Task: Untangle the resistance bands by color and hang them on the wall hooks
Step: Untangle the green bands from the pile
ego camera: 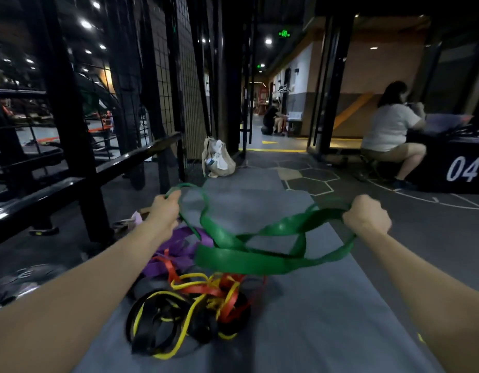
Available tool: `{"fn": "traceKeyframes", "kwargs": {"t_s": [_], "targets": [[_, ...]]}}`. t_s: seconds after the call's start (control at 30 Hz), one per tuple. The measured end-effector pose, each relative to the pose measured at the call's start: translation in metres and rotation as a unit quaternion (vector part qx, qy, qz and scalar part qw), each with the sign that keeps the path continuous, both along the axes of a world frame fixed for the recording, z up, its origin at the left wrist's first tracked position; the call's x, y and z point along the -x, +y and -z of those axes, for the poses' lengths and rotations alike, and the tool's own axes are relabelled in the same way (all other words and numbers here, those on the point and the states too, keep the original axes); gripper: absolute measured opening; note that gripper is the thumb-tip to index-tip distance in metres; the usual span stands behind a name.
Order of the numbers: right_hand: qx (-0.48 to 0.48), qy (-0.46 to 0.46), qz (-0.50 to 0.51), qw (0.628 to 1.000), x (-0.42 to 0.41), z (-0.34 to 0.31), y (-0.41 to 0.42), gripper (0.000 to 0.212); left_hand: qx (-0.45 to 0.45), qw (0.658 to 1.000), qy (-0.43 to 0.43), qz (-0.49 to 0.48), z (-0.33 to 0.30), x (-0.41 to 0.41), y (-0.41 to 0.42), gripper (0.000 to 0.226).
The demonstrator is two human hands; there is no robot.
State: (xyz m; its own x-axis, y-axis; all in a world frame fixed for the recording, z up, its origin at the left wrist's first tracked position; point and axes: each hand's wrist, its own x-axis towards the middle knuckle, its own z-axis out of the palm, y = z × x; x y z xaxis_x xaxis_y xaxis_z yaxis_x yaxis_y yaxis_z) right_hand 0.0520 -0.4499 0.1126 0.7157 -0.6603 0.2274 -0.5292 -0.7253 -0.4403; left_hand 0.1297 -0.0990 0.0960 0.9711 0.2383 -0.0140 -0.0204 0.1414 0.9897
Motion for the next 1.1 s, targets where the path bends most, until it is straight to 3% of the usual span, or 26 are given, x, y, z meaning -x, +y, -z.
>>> {"fn": "traceKeyframes", "kwargs": {"t_s": [0.17, 0.23, 0.33, 0.4, 0.47, 0.53, 0.6, 0.73, 0.87, 1.0, 1.1], "targets": [[-0.03, 0.209, -0.185, 0.96, 0.001, 0.05, 0.024, 0.045, -0.016, 0.996, 0.076, 0.037, 0.052, 0.014, 0.005, 0.032], [-0.018, 0.202, -0.226, 0.953, -0.006, 0.058, 0.041, 0.052, 0.005, 0.996, 0.09, 0.026, 0.056, 0.015, 0.012, 0.031], [-0.015, 0.204, -0.252, 0.946, -0.015, 0.074, 0.054, 0.044, 0.006, 0.995, 0.097, 0.03, 0.057, 0.015, 0.021, 0.028], [0.019, 0.219, -0.23, 0.948, -0.013, 0.091, 0.048, 0.036, -0.032, 0.993, 0.113, 0.028, 0.062, 0.019, 0.028, 0.024], [0.037, 0.213, -0.19, 0.958, -0.003, 0.108, 0.034, 0.034, -0.132, 0.983, 0.126, 0.021, 0.069, 0.021, 0.037, 0.021], [0.046, 0.196, -0.161, 0.966, 0.007, 0.12, 0.023, 0.038, -0.321, 0.935, 0.149, -0.016, 0.073, 0.024, 0.044, 0.033], [0.04, 0.165, -0.141, 0.975, 0.013, 0.126, 0.017, 0.042, -0.45, 0.885, 0.098, -0.066, 0.07, 0.034, 0.036, 0.048], [-0.014, 0.138, -0.107, 0.985, 0.016, 0.13, 0.009, 0.036, -0.506, 0.851, -0.138, -0.016, 0.054, 0.059, -0.02, 0.045], [-0.037, 0.152, -0.098, 0.983, 0.021, 0.139, -0.01, 0.041, -0.575, 0.774, -0.235, 0.121, 0.068, 0.069, -0.087, 0.032], [-0.076, 0.108, -0.119, 0.984, 0.028, 0.138, -0.028, 0.051, -0.627, 0.718, -0.188, 0.238, 0.097, 0.069, -0.144, 0.042], [-0.131, 0.069, -0.116, 0.982, 0.034, 0.136, -0.041, 0.045, -0.706, 0.635, -0.126, 0.287, 0.12, 0.059, -0.168, 0.061]]}}
